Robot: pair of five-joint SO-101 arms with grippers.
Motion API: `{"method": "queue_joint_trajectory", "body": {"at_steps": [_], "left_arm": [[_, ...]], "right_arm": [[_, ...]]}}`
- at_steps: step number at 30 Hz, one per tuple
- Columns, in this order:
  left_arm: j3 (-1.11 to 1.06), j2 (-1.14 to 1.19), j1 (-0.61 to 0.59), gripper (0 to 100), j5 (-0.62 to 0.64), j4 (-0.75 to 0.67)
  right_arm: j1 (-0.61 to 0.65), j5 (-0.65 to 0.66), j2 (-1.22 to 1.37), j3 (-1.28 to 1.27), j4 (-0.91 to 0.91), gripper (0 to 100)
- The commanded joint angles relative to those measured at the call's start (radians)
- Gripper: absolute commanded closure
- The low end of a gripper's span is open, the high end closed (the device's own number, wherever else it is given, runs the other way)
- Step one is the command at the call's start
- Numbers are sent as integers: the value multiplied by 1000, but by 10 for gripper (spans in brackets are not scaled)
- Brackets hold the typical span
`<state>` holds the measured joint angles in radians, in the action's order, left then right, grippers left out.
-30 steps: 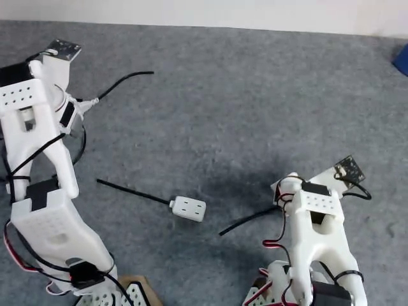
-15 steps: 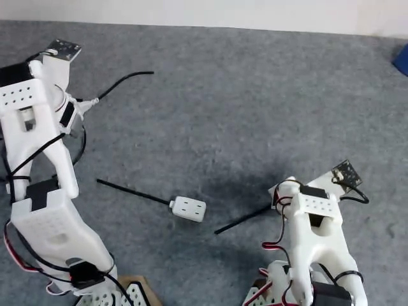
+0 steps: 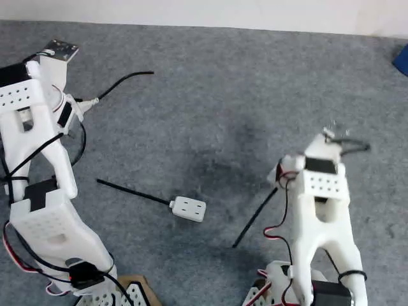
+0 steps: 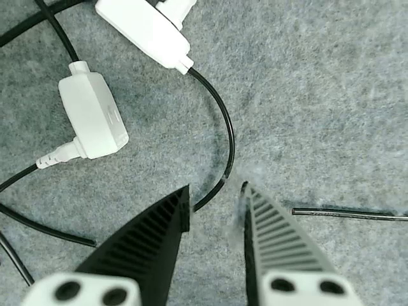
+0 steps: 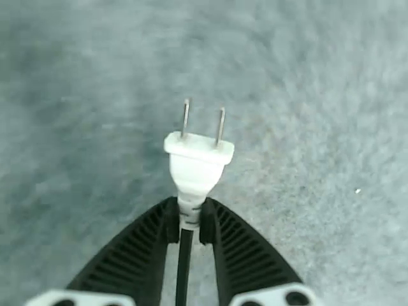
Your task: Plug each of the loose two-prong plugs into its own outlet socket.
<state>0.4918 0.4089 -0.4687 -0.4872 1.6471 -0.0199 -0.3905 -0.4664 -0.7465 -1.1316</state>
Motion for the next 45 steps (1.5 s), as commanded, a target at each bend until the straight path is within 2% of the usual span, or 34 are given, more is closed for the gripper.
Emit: {"method": "queue_joint_trajectory", "body": {"at_steps": [1,4,5,10,15,18,20,22,25,28,30,36,40,45], "left_arm": [[10,-47,-5,856,-8,-9],[8,-47,-5,856,-8,-9],[7,-47,-5,856,-8,-9],[5,-47,-5,856,-8,-8],[10,-45,-4,857,-11,-9],[13,-58,30,857,-20,-9],[24,-58,65,857,-80,0],[47,-58,101,854,-92,28],[116,-59,153,849,8,72],[196,-62,176,800,92,80],[208,-97,182,784,114,80],[205,-320,239,779,144,101],[54,-506,283,742,124,101],[-355,-711,289,634,72,46]], "right_arm": [[58,264,-8,214,-179,992],[105,605,-7,288,-254,992],[125,669,-7,297,-277,992],[197,879,-8,298,-282,992],[199,994,-8,298,-271,992],[193,991,-8,298,-199,992],[206,988,-8,295,-189,992],[240,911,-8,295,-183,992],[363,872,-21,266,-45,992],[539,822,-8,237,82,992],[624,778,-7,216,133,992],[687,707,-7,177,182,992],[694,678,-7,177,170,992],[699,674,-18,162,125,992]]}}
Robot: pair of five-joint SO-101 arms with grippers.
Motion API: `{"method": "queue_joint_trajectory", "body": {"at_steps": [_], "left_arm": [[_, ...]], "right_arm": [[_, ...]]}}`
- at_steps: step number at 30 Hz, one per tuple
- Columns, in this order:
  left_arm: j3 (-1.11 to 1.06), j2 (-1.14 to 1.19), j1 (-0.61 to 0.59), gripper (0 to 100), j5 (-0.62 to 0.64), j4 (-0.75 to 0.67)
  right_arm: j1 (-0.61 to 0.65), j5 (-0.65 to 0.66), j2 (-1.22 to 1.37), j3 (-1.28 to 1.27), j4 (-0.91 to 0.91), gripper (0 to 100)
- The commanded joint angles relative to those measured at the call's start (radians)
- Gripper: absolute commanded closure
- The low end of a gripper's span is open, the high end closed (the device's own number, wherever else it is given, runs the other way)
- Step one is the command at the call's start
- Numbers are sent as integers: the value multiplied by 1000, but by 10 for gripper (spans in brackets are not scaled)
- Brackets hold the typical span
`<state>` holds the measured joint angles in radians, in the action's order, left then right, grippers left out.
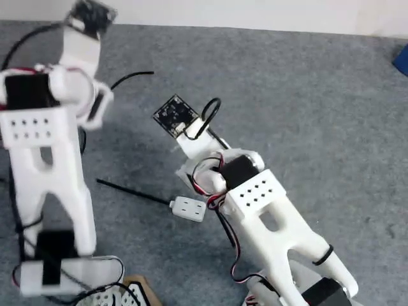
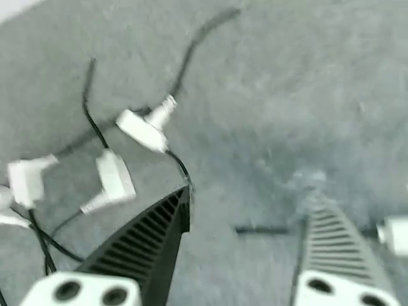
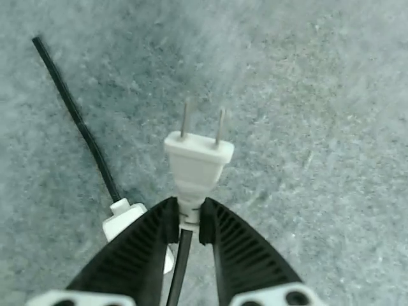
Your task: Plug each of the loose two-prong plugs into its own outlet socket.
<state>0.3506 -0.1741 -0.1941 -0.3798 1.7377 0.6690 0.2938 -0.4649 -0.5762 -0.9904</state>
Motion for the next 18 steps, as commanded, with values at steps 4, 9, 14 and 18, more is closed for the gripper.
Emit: {"method": "queue_joint_trajectory", "body": {"at_steps": [4,9,14,18], "left_arm": [[-616,-283,15,627,-89,-253],[-935,-479,25,620,-68,-516],[-1176,-728,101,548,-68,-747],[-1331,-921,170,546,-43,-842]], "right_arm": [[10,-25,-21,-110,35,992],[10,-31,-21,-163,74,992],[4,-31,-21,-171,73,992],[10,-38,-22,-183,58,992]]}}
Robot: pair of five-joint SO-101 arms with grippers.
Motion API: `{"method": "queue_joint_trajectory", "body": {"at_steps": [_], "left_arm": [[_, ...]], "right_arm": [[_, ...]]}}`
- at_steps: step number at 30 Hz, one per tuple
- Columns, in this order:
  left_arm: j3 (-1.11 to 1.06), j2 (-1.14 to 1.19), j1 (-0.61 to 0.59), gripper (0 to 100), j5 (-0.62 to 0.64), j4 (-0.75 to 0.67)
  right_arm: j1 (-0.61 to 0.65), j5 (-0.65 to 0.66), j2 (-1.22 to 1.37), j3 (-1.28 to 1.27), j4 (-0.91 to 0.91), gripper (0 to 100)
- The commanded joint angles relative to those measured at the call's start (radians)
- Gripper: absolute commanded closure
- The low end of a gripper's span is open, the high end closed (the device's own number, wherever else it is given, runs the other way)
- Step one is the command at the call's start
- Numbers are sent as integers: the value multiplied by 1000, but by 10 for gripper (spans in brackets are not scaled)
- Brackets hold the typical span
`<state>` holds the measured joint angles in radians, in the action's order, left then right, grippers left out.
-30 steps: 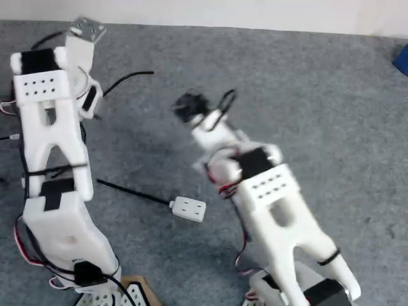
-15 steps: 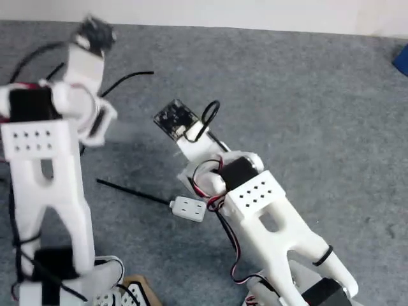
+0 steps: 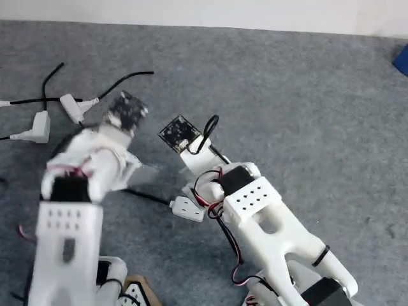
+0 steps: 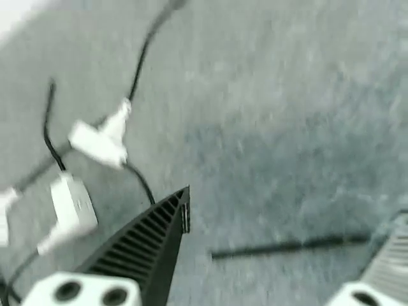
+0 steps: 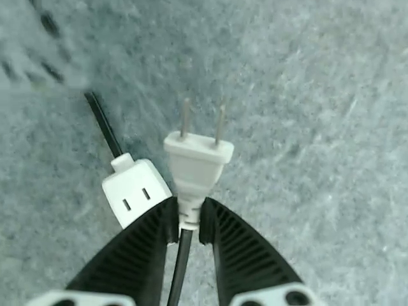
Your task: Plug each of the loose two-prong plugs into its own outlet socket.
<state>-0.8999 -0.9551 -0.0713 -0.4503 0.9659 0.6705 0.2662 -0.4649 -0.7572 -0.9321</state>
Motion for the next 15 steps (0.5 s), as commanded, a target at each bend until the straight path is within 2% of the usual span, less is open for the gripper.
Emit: {"method": "queue_joint_trajectory", "body": {"at_steps": [1,6,11,15], "left_arm": [[-111,-186,56,546,38,-84],[-197,-331,64,546,48,-103],[-213,-344,58,546,51,-104],[-211,-349,35,546,51,-107]], "right_arm": [[10,-11,-27,-5,-2,992],[18,-14,-116,-27,-30,992],[104,-98,-249,-84,-85,992],[120,-120,-400,-151,-79,992]]}}
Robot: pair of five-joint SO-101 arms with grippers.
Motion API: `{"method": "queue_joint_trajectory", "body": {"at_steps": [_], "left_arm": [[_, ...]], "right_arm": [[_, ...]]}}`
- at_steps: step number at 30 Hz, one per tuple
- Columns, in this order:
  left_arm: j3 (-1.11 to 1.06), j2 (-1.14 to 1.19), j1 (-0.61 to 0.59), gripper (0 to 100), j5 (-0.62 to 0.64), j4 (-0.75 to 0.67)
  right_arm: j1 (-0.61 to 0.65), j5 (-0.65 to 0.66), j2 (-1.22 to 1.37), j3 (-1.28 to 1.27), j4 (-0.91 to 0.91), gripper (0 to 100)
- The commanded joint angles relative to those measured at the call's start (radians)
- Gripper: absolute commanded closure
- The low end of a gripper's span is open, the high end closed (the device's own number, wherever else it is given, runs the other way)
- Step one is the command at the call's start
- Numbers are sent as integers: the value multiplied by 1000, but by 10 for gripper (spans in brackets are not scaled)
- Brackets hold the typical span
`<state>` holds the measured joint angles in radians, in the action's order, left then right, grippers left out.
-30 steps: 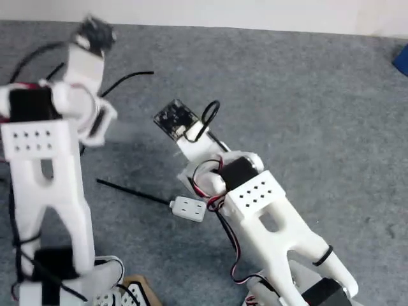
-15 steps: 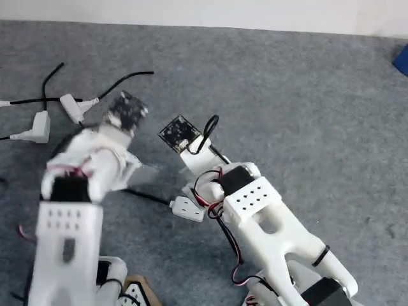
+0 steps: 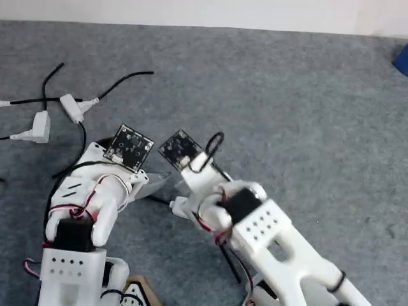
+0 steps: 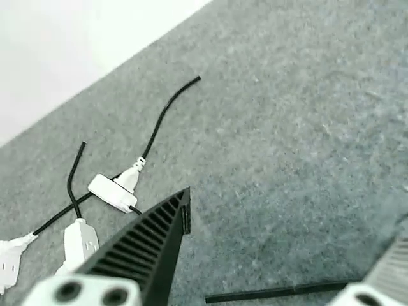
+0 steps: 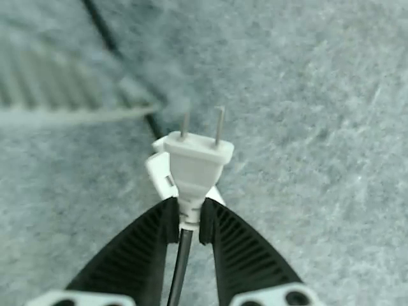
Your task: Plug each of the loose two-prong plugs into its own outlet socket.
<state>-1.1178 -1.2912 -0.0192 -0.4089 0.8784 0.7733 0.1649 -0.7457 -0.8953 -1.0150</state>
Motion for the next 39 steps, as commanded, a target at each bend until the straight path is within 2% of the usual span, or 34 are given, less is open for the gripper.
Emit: {"method": "queue_joint_trajectory", "body": {"at_steps": [1,9,18,28,39], "left_arm": [[5,-10,-18,546,11,-29],[-58,-8,2,547,12,-110],[-22,-13,5,547,8,-110],[36,-8,15,547,11,-110],[-58,-8,137,547,11,-71]], "right_arm": [[19,-23,-157,-33,21,992],[108,-14,-306,-117,65,992],[48,-14,-286,-127,67,992],[53,-15,-197,-116,70,992],[53,-35,-143,-41,67,992]]}}
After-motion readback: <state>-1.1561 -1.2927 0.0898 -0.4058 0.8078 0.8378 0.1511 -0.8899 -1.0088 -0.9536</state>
